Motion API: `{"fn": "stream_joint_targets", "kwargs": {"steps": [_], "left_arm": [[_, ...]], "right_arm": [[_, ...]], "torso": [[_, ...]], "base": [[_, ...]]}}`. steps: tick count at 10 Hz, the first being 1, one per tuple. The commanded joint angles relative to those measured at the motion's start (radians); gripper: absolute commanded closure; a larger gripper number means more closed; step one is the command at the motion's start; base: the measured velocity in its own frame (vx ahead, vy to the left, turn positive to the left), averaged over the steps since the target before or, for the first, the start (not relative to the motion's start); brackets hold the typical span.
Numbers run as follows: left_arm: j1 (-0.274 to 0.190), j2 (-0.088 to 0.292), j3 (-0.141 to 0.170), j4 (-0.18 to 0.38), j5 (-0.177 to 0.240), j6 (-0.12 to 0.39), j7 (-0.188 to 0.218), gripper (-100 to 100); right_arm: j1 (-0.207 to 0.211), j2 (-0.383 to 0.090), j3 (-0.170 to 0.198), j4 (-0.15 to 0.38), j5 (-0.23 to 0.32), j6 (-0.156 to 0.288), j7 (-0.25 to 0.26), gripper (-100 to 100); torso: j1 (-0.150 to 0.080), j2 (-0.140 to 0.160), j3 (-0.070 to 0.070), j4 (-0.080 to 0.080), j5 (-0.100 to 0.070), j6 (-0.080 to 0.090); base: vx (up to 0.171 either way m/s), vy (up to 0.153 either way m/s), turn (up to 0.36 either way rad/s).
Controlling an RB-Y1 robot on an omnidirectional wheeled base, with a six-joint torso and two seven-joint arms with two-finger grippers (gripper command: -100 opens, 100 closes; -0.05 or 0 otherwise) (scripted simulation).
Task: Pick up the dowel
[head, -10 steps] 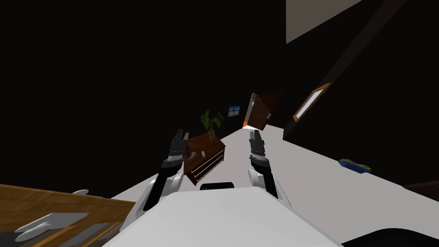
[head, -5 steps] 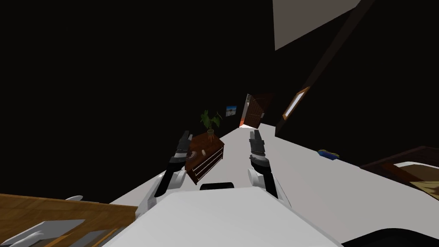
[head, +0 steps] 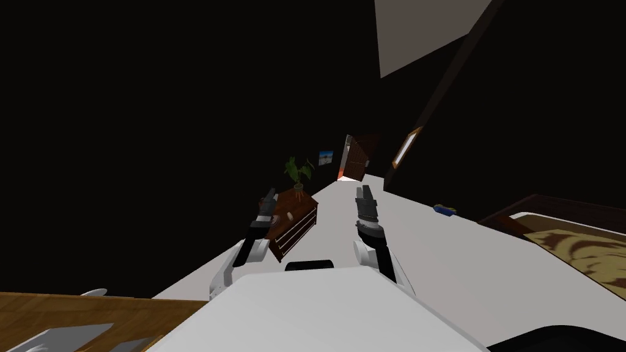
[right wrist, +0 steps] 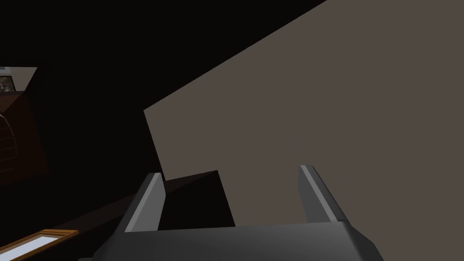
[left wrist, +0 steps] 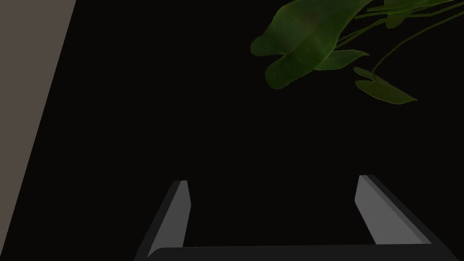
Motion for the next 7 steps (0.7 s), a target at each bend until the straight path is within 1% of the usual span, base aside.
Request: {"fn": "stream_joint_targets", "kwargs": {"steps": [1,2,3,4,5,6,7], "left_arm": [[-0.005,0.005,-0.002,0.031,0.003,0.01,0.0,-100],[-0.033,0.009,-0.005,0.066,0.007,0.03,-0.005,-100],[-0.033,0.009,-0.005,0.085,0.007,0.03,-0.005,-100],[-0.062,0.014,-0.009,0.137,0.013,0.051,-0.009,-100],[-0.09,0.018,-0.013,0.181,0.02,0.073,-0.015,-100],[-0.09,0.018,-0.013,0.2,0.02,0.073,-0.015,-100],[-0.119,0.023,-0.018,0.248,0.028,0.097,-0.021,-100]], "right_arm": [[0.0,0.0,0.0,0.0,0.0,0.0,0.0,0],[0.0,0.0,0.0,0.0,0.0,0.0,0.0,0],[0.0,0.0,0.0,0.0,0.0,0.0,0.0,0],[0.0,0.0,0.0,0.0,0.0,0.0,0.0,0],[0.0,0.0,0.0,0.0,0.0,0.0,0.0,0],[0.0,0.0,0.0,0.0,0.0,0.0,0.0,0],[0.0,0.0,0.0,0.0,0.0,0.0,0.0,0]], "torso": [[0.0,0.0,0.0,0.0,0.0,0.0],[0.0,0.0,0.0,0.0,0.0,-0.001],[0.001,0.001,0.0,0.0,0.0,0.0],[0.001,0.0,0.0,0.0,0.0,-0.001],[0.001,0.0,0.0,0.0,0.0,0.0],[0.002,0.001,0.0,0.0,0.0,0.0],[0.001,0.0,0.0,0.0,0.0,-0.001]], "base": [[-0.061,0.048,-0.081],[-0.081,0.06,-0.172],[-0.072,0.059,-0.082],[-0.063,0.056,-0.143],[-0.086,0.078,-0.252],[-0.064,0.055,-0.111],[-0.056,0.052,-0.155]]}}
